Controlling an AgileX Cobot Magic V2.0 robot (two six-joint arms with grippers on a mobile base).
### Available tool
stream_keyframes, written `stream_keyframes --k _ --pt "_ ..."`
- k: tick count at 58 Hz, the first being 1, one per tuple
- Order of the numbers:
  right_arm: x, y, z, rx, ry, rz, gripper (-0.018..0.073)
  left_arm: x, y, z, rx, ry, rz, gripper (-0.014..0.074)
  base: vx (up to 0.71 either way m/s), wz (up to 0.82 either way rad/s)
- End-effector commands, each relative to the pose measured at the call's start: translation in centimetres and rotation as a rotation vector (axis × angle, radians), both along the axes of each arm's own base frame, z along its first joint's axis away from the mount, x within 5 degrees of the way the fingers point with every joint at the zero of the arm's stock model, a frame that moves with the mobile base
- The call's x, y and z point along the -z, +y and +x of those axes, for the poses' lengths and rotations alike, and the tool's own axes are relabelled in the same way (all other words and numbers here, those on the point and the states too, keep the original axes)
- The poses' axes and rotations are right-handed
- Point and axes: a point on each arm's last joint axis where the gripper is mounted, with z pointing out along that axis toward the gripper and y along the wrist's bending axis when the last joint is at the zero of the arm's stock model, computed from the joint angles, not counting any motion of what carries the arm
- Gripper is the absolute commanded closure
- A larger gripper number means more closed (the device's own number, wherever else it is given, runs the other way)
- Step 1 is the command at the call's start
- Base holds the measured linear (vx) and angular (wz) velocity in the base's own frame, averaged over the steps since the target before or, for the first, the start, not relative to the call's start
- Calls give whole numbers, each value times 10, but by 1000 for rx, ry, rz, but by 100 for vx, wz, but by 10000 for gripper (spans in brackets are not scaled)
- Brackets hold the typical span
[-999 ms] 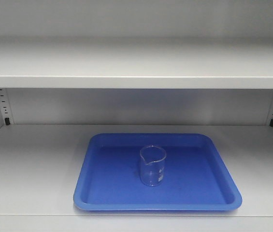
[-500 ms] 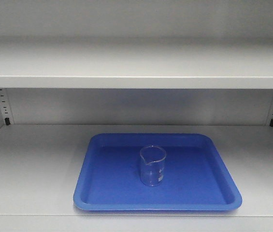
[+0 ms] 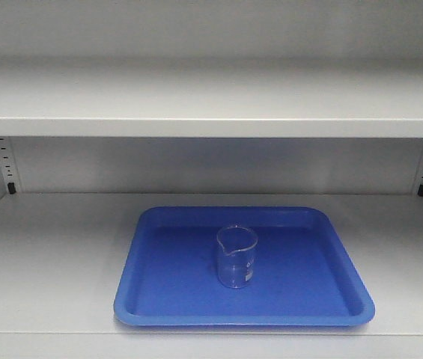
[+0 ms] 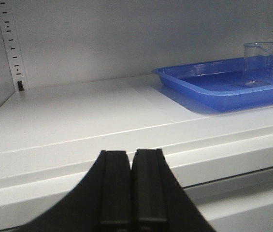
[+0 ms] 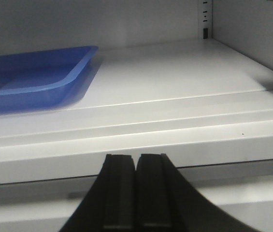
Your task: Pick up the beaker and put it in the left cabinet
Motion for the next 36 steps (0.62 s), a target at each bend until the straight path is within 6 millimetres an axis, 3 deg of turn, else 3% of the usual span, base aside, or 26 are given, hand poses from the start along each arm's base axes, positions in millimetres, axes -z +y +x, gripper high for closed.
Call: stream_keyframes --k 1,36 --pt "-6 0 -1 -2 -93 -14 565 -3 0 -1 2 -81 -33 595 0 0" --pt "-6 0 -1 -2 -93 -14 565 -3 0 -1 2 -81 -33 595 0 0"
